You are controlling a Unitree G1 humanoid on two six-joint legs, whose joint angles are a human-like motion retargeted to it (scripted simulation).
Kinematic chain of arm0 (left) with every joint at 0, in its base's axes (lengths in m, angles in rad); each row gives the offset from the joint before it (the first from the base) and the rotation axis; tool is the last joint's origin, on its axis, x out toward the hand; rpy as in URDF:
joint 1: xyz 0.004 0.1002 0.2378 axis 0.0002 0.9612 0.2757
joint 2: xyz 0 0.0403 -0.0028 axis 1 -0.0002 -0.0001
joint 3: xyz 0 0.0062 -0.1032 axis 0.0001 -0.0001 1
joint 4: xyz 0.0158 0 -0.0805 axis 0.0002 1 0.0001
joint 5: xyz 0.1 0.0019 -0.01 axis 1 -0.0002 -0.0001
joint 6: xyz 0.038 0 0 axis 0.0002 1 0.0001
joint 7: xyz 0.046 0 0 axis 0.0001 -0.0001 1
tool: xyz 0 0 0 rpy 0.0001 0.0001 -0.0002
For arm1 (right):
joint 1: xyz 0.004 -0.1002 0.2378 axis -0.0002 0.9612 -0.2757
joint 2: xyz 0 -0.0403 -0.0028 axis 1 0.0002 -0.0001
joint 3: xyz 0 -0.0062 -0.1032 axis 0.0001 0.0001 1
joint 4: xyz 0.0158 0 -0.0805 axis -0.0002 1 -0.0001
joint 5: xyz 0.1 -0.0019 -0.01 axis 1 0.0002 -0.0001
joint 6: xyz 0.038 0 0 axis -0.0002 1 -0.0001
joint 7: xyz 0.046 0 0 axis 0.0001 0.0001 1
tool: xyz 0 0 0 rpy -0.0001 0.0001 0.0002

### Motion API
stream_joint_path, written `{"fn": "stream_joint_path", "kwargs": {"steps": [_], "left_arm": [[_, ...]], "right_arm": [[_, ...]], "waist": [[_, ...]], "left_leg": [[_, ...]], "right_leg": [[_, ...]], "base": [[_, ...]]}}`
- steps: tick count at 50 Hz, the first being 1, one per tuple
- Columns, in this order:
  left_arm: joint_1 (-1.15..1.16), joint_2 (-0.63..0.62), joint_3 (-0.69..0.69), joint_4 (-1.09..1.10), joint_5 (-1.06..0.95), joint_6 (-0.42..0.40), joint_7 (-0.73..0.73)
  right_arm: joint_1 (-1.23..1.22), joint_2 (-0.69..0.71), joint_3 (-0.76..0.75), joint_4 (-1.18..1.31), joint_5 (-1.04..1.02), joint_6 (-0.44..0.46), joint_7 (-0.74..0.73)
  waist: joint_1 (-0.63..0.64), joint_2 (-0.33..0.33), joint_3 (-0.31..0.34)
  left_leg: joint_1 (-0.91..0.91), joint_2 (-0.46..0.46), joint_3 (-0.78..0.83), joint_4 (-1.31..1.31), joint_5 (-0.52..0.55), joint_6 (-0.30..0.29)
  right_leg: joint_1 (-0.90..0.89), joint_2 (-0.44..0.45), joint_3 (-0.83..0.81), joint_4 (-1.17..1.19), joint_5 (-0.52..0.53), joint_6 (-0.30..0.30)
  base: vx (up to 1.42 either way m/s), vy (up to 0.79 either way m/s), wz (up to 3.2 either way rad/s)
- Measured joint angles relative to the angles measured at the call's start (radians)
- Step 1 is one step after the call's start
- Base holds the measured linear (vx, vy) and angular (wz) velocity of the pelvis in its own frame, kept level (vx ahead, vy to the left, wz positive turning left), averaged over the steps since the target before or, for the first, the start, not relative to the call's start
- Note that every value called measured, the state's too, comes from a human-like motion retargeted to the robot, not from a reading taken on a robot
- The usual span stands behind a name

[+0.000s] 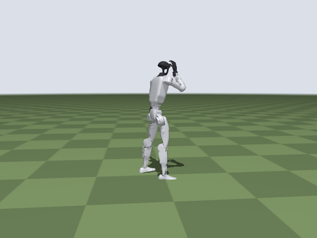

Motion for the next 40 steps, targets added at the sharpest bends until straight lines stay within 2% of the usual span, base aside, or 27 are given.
{"fn": "stream_joint_path", "kwargs": {"steps": [6,15,18,20,23,25,28,30,35,37,40], "left_arm": [[-0.21,0.03,-0.099,-0.05,-0.086,-0.027,-0.009],[-0.547,0.225,-0.2,-0.106,-0.135,-0.04,0.05],[-0.621,0.259,-0.192,-0.236,-0.171,-0.087,0.042],[-0.648,0.253,-0.177,-0.38,-0.212,-0.147,0.001],[-0.64,0.192,-0.155,-0.659,-0.278,-0.239,-0.146],[-0.632,0.15,-0.155,-0.798,-0.296,-0.26,-0.255],[-0.642,0.119,-0.175,-0.85,-0.257,-0.253,-0.309],[-0.666,0.117,-0.195,-0.796,-0.202,-0.245,-0.255],[-0.804,0.146,-0.283,-0.481,-0.111,-0.153,0.068],[-0.837,0.144,-0.295,-0.412,-0.144,-0.125,0.124],[-0.839,0.119,-0.276,-0.444,-0.205,-0.149,0.117]], "right_arm": [[-0.024,-0.017,0.037,-0.002,0.046,-0.007,-0.009],[-0.044,-0.005,0.079,0.002,0.121,-0.007,-0.007],[-0.037,0.006,0.08,0.002,0.136,-0.002,0.013],[-0.026,0.013,0.078,0.0,0.142,-0.003,0.033],[-0.006,0.015,0.073,-0.003,0.148,-0.008,0.085],[0.013,0.014,0.072,-0.005,0.147,-0.01,0.121],[0.037,0.013,0.075,-0.004,0.139,-0.009,0.141],[0.042,0.011,0.077,-0.002,0.135,-0.009,0.128],[0.026,0.015,0.076,-0.007,0.165,0.002,0.035],[0.024,0.018,0.067,-0.018,0.184,0.006,0.014],[0.03,0.015,0.048,-0.04,0.199,0.003,0.008]], "waist": [[-0.086,0.02,-0.021],[-0.162,0.057,-0.066],[-0.168,0.062,-0.081],[-0.169,0.062,-0.09],[-0.166,0.059,-0.101],[-0.166,0.057,-0.111],[-0.17,0.05,-0.126],[-0.174,0.045,-0.131],[-0.188,0.03,-0.125],[-0.194,0.026,-0.122],[-0.202,0.026,-0.118]], "left_leg": [[0.004,0.017,-0.035,0.008,0.002,-0.001],[0.013,0.056,-0.02,0.016,0.002,-0.001],[0.017,0.066,-0.01,0.023,0.003,0.002],[0.018,0.07,-0.006,0.031,0.003,0.004],[0.017,0.072,0.003,0.054,0.006,0.009],[0.014,0.07,0.012,0.076,0.009,0.014],[0.008,0.061,0.04,0.115,0.021,0.024],[0.002,0.053,0.068,0.147,0.029,0.034],[-0.019,0.035,0.146,0.214,0.031,0.063],[-0.023,0.03,0.166,0.213,0.025,0.068],[-0.025,0.025,0.175,0.181,0.016,0.066]], "right_leg": [[0.022,0.005,-0.034,0.017,-0.041,-0.018],[0.022,0.034,-0.041,0.059,-0.095,-0.023],[0.021,0.043,-0.035,0.069,-0.107,-0.013],[0.024,0.047,-0.031,0.074,-0.112,-0.007],[0.03,0.049,-0.024,0.08,-0.119,-0.002],[0.037,0.047,-0.021,0.082,-0.124,-0.001],[0.05,0.037,-0.017,0.084,-0.131,-0.005],[0.059,0.028,-0.013,0.089,-0.137,-0.012],[0.072,0.003,0.004,0.112,-0.157,-0.032],[0.077,0.001,0.014,0.12,-0.163,-0.036],[0.083,0.009,0.034,0.128,-0.169,-0.037]], "base": [[0.09,-0.14,0.32],[0.09,-0.16,0.01],[0.09,-0.15,-0.12],[0.09,-0.14,-0.11],[0.08,-0.13,-0.07],[0.08,-0.12,-0.01],[0.07,-0.1,0.03],[0.06,-0.09,0.01],[0.05,-0.06,-0.1],[0.05,-0.03,-0.27],[0.05,-0.01,-0.41]]}}
